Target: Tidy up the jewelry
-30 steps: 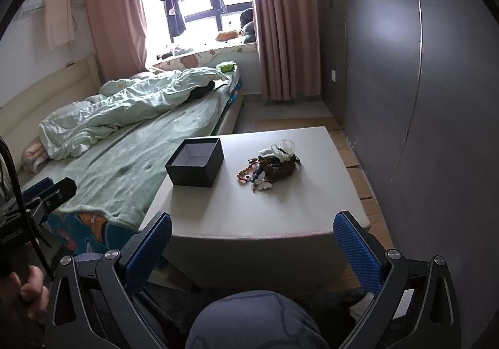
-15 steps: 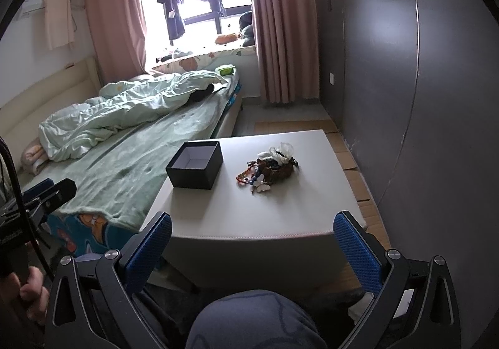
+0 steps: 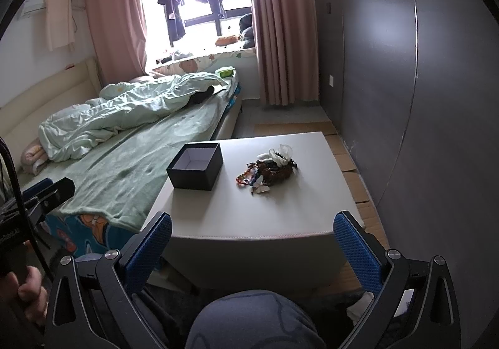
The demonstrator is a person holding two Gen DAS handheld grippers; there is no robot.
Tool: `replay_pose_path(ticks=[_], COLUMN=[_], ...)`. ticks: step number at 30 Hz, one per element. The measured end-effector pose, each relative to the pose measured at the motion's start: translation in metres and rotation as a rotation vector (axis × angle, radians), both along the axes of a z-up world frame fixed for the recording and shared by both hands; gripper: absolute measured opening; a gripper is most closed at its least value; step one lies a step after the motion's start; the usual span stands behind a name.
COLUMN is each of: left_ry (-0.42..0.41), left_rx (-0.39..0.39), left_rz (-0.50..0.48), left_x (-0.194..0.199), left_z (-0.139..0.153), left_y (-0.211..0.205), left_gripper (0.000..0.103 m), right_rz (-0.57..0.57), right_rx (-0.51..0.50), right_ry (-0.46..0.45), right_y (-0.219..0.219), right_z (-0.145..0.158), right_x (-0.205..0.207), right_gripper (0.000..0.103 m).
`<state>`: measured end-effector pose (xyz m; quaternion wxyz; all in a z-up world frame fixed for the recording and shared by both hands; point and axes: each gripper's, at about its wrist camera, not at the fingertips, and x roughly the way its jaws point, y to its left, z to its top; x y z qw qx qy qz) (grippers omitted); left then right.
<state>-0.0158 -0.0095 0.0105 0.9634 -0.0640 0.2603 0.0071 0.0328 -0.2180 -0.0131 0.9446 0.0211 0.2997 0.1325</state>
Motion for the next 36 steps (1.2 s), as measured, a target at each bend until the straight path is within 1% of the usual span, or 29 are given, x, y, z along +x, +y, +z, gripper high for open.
replay_pose_path(ticks=[8, 22, 28, 32, 36], left_ry=[-0.002, 0.003, 0.018, 0.033, 0.047], left_rx=[-0.002, -0.005, 0.001, -0.002, -0.011], left_rz=[-0.004, -0.005, -0.010, -0.028, -0.056], left_x=[-0.002, -0.002, 0.014, 0.030, 0.049], left_z=[0.002, 0.002, 0.003, 0.000, -0.004], left_y=[-0.003, 0.000, -0.001, -0.002, -0.004], left_gripper=[0.103, 0.103, 0.103, 0.103, 0.103], right_rz=[-0.008, -0.011, -0.018, -0.032, -0.042], right_rx=[-0.001, 0.001, 0.002, 0.002, 0.002], right_ry=[-0.011, -0.006, -0.002, 0.009, 0.031], right_y=[-0.003, -0.006, -0.006, -0.005, -0.008], right_z=[0.002, 0.001, 0.000, -0.003, -0.010], right_x=[-0.006, -0.002, 0.014, 0.025, 0.044], right_gripper=[0.103, 0.103, 0.103, 0.103, 0.103])
